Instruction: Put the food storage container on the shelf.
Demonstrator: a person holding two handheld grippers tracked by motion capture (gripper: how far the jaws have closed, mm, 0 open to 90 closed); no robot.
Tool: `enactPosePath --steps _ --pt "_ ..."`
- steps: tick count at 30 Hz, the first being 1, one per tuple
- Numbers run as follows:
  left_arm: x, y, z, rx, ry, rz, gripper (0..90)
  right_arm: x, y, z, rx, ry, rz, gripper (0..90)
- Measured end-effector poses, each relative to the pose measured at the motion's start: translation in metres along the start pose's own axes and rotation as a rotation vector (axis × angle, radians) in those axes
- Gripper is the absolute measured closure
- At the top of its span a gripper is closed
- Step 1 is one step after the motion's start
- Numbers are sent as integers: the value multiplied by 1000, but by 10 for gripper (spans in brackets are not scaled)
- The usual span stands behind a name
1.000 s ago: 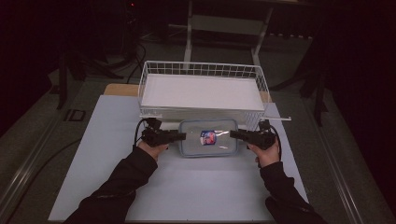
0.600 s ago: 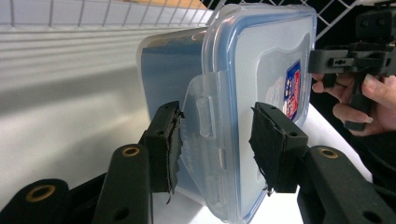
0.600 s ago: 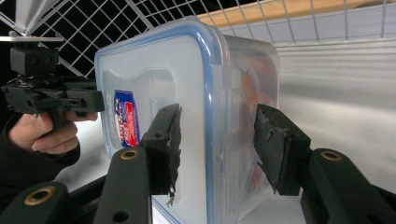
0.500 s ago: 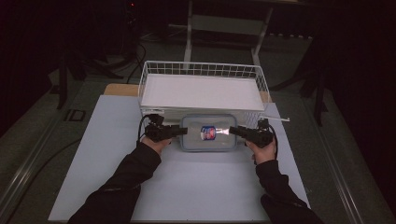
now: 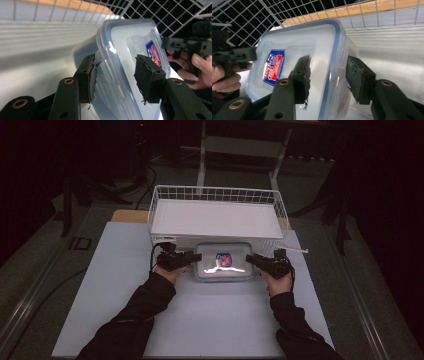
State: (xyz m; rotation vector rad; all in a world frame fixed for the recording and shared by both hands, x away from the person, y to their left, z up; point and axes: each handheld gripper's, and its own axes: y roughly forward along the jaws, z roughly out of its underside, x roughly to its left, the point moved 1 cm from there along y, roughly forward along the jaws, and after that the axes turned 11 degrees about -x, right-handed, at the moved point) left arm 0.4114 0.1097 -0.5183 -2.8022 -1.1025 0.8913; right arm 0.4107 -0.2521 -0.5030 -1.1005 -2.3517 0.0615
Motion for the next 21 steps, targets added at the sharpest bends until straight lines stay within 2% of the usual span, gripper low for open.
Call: enactPosePath --steps 3,5,6,8,11,12,13,14,15,16,17,18,19,20,21 --pt "6 2 -1 6 14 -6 496 2 2 2 -22 -15 38 501" --pt "6 2 -1 -4 22 -28 482 3 4 3 -33 -18 59 499" --pt "5 2 -1 -8 46 -43 477 3 4 3 -35 -20 64 497" --pt "3 2 -1 -13 65 -71 459 3 4 4 -36 -27 64 484" --pt "3 1 -1 -18 70 -87 405 5 4 4 -34 -39 68 448" --pt "1 0 0 -34 59 -100 405 7 4 5 -32 -52 73 414" --pt "1 -2 1 -53 73 -98 368 10 3 6 -35 -92 87 400" --pt "-1 -4 1 -62 98 -77 322 12 2 7 -36 -107 91 396" --pt "-3 -7 1 -70 106 -67 284 14 1 7 -33 -118 93 384" --pt "-6 -9 0 -75 102 -74 278 16 -1 7 -34 -136 101 380" --pt "-9 -11 1 -86 88 -71 251 19 -4 6 -36 -145 101 380" --pt "-12 -13 1 -85 95 -70 221 21 -6 6 -41 -149 98 379" --pt "-13 -15 1 -82 136 -47 210 24 -9 5 -45 -156 98 379" --pt "-18 -16 4 -81 117 -54 190 28 -12 5 -48 -161 91 379" --pt "-21 -18 5 -71 140 -52 158 33 -15 5 -56 -168 87 378"
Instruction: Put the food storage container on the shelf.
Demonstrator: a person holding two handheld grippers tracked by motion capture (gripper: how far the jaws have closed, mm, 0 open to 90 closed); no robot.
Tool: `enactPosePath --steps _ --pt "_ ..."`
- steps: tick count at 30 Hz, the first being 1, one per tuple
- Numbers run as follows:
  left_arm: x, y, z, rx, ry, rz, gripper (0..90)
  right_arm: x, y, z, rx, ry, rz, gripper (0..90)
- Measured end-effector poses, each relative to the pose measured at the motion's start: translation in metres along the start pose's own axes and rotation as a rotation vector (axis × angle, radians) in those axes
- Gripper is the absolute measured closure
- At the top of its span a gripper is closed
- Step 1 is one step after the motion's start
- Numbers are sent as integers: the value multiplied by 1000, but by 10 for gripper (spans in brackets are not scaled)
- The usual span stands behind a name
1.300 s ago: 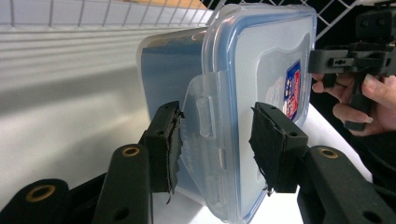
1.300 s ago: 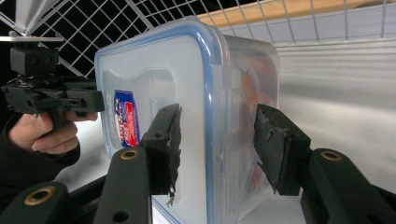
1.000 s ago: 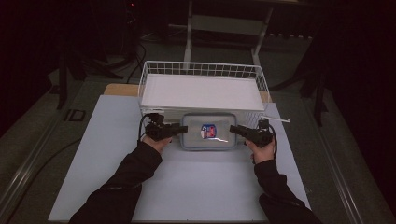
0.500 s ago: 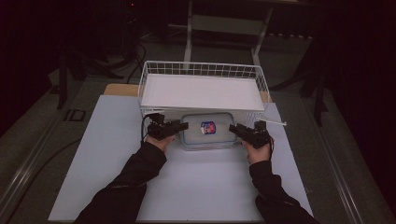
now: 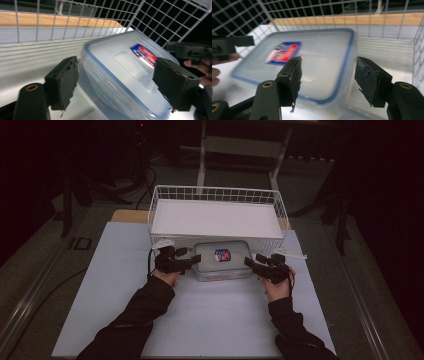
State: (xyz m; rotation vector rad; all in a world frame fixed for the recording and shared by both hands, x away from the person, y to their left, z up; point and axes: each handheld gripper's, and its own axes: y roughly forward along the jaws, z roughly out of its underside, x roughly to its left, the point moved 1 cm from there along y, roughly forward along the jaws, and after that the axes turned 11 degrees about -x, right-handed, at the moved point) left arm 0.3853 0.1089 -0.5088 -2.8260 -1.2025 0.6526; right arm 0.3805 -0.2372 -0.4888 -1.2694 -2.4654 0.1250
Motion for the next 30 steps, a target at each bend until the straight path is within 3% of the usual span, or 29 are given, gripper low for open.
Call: enactPosePath --steps 3,5,6,13,16,21,30 --pt "-7 -7 2 2 3 25 114 15 -6 0 -5 -14 -38 384" --pt "-12 -12 3 11 -3 42 0 28 -10 3 7 -28 -79 412" --pt "-15 -15 3 16 -4 48 0 33 -11 5 15 -34 -91 437" --pt "-34 -40 14 40 25 97 0 56 -11 22 102 -51 -185 751" --pt "-39 -46 19 47 35 104 0 60 -4 29 150 -70 -191 880" --pt "-46 -46 22 53 70 112 0 62 11 38 184 -86 -173 899" --pt "-43 -47 24 44 70 93 0 63 29 33 177 -104 -162 900"
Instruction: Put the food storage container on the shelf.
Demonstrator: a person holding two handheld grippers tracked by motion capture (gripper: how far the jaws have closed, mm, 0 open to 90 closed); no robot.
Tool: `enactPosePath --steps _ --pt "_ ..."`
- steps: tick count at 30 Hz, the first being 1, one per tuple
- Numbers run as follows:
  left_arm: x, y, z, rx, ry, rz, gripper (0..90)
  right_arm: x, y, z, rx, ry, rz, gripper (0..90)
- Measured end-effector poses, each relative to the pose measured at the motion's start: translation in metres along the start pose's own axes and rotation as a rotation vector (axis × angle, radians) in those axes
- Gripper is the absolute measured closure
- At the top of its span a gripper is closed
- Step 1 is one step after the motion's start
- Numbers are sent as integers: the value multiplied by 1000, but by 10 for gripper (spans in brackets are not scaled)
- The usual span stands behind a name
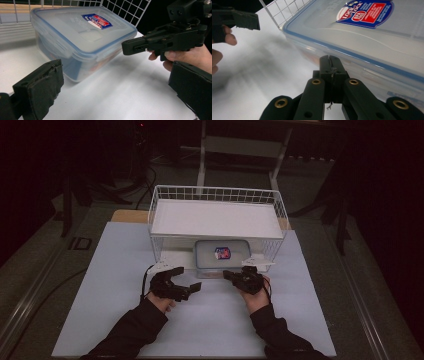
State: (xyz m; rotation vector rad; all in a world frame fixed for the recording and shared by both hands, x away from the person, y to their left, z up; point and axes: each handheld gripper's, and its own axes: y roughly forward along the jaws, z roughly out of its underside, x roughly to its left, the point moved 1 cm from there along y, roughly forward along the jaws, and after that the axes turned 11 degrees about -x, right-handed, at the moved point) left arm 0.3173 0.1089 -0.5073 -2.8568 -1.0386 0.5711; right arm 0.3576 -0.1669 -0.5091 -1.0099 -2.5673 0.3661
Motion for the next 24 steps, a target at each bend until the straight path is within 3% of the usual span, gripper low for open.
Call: enactPosePath --steps 9,24 --pt "1 -1 2 -9 7 -4 0 -13 17 4 33 42 38 900" --pt "1 0 2 -12 8 3 0 -29 37 -9 7 62 92 900"
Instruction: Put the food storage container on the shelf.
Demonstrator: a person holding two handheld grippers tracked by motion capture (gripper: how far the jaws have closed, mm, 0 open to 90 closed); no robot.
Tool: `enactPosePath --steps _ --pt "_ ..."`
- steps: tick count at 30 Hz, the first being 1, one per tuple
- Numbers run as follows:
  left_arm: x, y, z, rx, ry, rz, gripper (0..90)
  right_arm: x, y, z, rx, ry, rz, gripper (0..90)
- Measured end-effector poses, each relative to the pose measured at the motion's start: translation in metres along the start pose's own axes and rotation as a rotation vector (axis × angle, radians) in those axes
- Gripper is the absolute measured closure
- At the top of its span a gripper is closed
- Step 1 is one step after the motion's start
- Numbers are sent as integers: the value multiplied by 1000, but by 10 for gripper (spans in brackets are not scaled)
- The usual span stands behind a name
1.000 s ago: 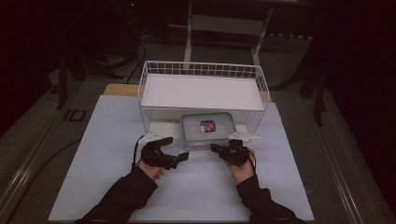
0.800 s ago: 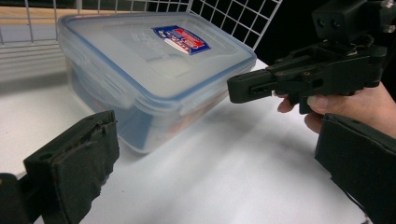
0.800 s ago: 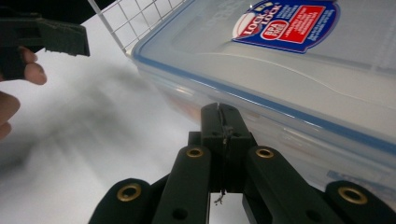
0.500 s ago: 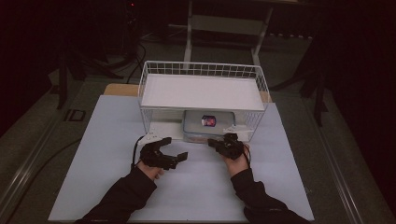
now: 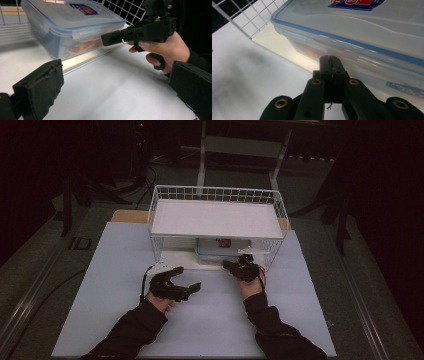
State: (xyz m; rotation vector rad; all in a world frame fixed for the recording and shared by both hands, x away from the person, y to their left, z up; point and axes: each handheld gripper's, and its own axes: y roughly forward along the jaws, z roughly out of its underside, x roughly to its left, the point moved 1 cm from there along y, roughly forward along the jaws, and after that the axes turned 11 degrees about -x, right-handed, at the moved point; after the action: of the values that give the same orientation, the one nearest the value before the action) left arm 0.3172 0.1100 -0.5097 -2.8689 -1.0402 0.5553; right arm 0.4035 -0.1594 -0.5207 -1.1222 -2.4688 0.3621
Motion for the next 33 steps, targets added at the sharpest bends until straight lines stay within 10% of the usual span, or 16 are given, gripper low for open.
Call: enactPosePath --steps 13,28,33 --pt "0 -1 0 2 12 2 0 -3 8 -6 -17 33 8 894" --pt "-8 -3 -3 -4 56 16 0 17 -22 7 -54 -41 -126 221" --pt "-10 -6 -4 -5 65 19 0 20 -34 14 -48 -52 -174 180"
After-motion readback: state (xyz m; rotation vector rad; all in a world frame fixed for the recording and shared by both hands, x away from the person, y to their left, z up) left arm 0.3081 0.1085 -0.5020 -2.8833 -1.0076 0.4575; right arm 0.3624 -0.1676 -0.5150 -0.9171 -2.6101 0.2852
